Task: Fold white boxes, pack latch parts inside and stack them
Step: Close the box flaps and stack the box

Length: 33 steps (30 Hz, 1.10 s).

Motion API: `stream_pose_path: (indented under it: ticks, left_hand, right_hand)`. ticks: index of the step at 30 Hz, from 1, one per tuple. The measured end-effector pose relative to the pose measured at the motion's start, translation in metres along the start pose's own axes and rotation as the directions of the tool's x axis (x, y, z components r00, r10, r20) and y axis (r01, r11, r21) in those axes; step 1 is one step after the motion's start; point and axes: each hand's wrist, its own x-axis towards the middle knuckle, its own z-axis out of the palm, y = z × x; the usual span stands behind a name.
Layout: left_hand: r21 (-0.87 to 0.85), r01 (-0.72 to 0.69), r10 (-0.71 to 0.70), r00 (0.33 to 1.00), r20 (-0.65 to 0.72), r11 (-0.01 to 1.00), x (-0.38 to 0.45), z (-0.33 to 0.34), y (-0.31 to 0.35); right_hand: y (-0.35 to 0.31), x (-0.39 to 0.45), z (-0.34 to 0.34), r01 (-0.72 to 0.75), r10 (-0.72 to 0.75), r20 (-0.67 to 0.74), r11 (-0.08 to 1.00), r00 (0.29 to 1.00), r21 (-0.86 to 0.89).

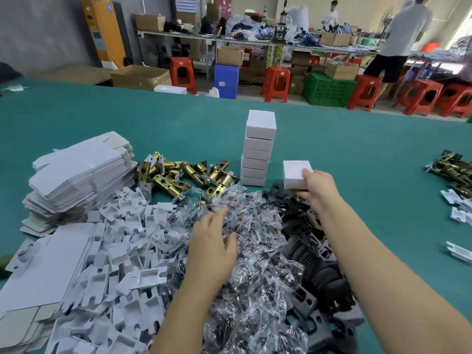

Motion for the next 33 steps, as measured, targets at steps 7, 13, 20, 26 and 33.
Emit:
stream_pose_path:
  ticks: [7, 13, 20, 26, 33]
  left_hand:
    - [0.173, -0.019, 0.010, 0.998, 0.056, 0.985, -0.001, 0.006, -0.003]
    - [0.190, -0.020, 0.008, 0.998, 0.060, 0.982, -0.001, 0.006, -0.006]
    - [0.239, -0.034, 0.015, 0.997, 0.080, 0.970, -0.002, 0.007, -0.006]
    - [0.251, -0.041, 0.022, 0.996, 0.081, 0.967, -0.002, 0.008, -0.007]
    - [0.225, -0.040, 0.021, 0.996, 0.086, 0.974, -0.001, 0.009, -0.008]
  right_hand:
    - [0.003, 0.082, 0.026, -0.004, 0.005, 0.006, 0.993, 1.000, -0.122]
    - [0.024, 0.103, 0.027, 0.203, -0.213, 0.059, 0.759, 0.975, -0.618]
    - [0.024, 0.108, 0.035, 0.311, -0.222, 0.224, 0.538, 0.949, -0.784]
    - [0.031, 0.103, 0.047, 0.291, -0.232, 0.204, 0.453, 0.951, -0.843]
    - [0.041, 0.083, 0.044, 0.318, -0.245, 0.226, 0.457, 0.943, -0.831]
